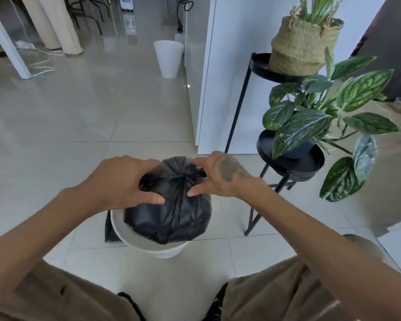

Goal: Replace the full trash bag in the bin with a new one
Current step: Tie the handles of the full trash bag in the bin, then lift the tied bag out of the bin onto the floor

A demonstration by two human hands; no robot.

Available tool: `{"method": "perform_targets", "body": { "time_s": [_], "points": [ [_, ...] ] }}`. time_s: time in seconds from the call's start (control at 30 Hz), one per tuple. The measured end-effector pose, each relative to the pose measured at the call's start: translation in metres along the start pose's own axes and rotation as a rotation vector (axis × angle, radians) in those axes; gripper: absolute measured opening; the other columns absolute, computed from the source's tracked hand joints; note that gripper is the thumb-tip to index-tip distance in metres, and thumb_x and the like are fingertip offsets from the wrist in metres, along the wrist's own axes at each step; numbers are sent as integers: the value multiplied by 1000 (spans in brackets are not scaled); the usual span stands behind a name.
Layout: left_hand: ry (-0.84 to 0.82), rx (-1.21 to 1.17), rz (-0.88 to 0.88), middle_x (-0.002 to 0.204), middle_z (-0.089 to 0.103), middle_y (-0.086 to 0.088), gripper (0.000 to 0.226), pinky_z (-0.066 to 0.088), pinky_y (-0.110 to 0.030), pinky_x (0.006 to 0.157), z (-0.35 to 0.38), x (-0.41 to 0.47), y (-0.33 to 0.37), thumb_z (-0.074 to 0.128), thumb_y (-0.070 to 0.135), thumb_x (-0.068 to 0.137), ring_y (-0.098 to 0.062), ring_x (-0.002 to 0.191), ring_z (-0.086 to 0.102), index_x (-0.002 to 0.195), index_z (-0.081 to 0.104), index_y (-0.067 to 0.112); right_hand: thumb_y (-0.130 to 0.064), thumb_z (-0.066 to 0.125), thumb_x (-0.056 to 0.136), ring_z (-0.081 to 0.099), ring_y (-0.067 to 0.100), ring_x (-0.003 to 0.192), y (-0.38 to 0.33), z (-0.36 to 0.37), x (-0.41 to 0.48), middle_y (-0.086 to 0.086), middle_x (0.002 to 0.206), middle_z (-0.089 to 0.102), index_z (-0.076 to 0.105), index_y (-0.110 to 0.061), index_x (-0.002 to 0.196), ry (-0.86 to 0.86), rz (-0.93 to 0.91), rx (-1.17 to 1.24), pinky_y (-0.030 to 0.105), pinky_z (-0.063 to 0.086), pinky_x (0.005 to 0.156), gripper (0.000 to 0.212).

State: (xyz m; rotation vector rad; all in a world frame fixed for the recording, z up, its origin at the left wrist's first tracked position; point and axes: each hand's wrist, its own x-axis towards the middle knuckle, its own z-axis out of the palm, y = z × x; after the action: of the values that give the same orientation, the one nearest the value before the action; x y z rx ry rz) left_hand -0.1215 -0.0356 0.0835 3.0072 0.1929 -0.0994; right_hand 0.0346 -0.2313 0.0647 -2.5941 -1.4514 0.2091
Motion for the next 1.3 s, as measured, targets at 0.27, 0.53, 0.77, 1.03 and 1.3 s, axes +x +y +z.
{"method": "perform_targets", "body": {
  "time_s": [0.27, 0.53, 0.77, 1.03, 1.3],
  "points": [
    [199, -54, 240, 80, 68, 11, 61, 48, -33, 62, -32, -6, 100, 55, 81, 65, -19, 75, 63, 106, 64, 37, -71, 73, 66, 42, 5, 86, 47, -72, -126, -16, 86, 52, 73, -32, 110, 201, 135, -90, 22, 30, 78, 58],
    [-117, 43, 275, 101, 68, -4, 31, 36, -32, 65, 112, 47, 180, 67, 44, 86, -28, 94, 64, 104, 62, 19, -45, 71, 84, 59, 22, 106, 100, 67, -155, -3, 102, 59, 68, -20, 107, -196, 341, -110, 28, 42, 84, 34],
    [-189, 31, 143, 106, 68, -9, 17, 38, -37, 66, 212, 66, 187, 62, 24, 92, -31, 96, 64, 105, 59, 15, -27, 54, 95, 59, 24, 117, 131, 154, -128, 3, 123, 63, 64, -21, 117, -326, 397, -209, 31, 42, 97, 26],
    [-331, -106, 50, 129, 53, -14, 61, 51, -44, 84, 272, 64, 172, 70, 28, 86, -35, 115, 54, 138, 42, 12, -30, 71, 86, 47, 32, 131, 130, 181, -128, 9, 146, 48, 38, -14, 148, -383, 488, 47, 38, 41, 107, 72],
    [-243, -111, 142, 116, 62, -12, 22, 46, -38, 74, 224, 66, 172, 60, 21, 92, -33, 106, 61, 112, 59, 12, -34, 68, 88, 52, 27, 125, 123, 154, -124, 5, 133, 57, 54, -15, 133, -287, 467, 64, 37, 44, 103, 51]
  ]
}}
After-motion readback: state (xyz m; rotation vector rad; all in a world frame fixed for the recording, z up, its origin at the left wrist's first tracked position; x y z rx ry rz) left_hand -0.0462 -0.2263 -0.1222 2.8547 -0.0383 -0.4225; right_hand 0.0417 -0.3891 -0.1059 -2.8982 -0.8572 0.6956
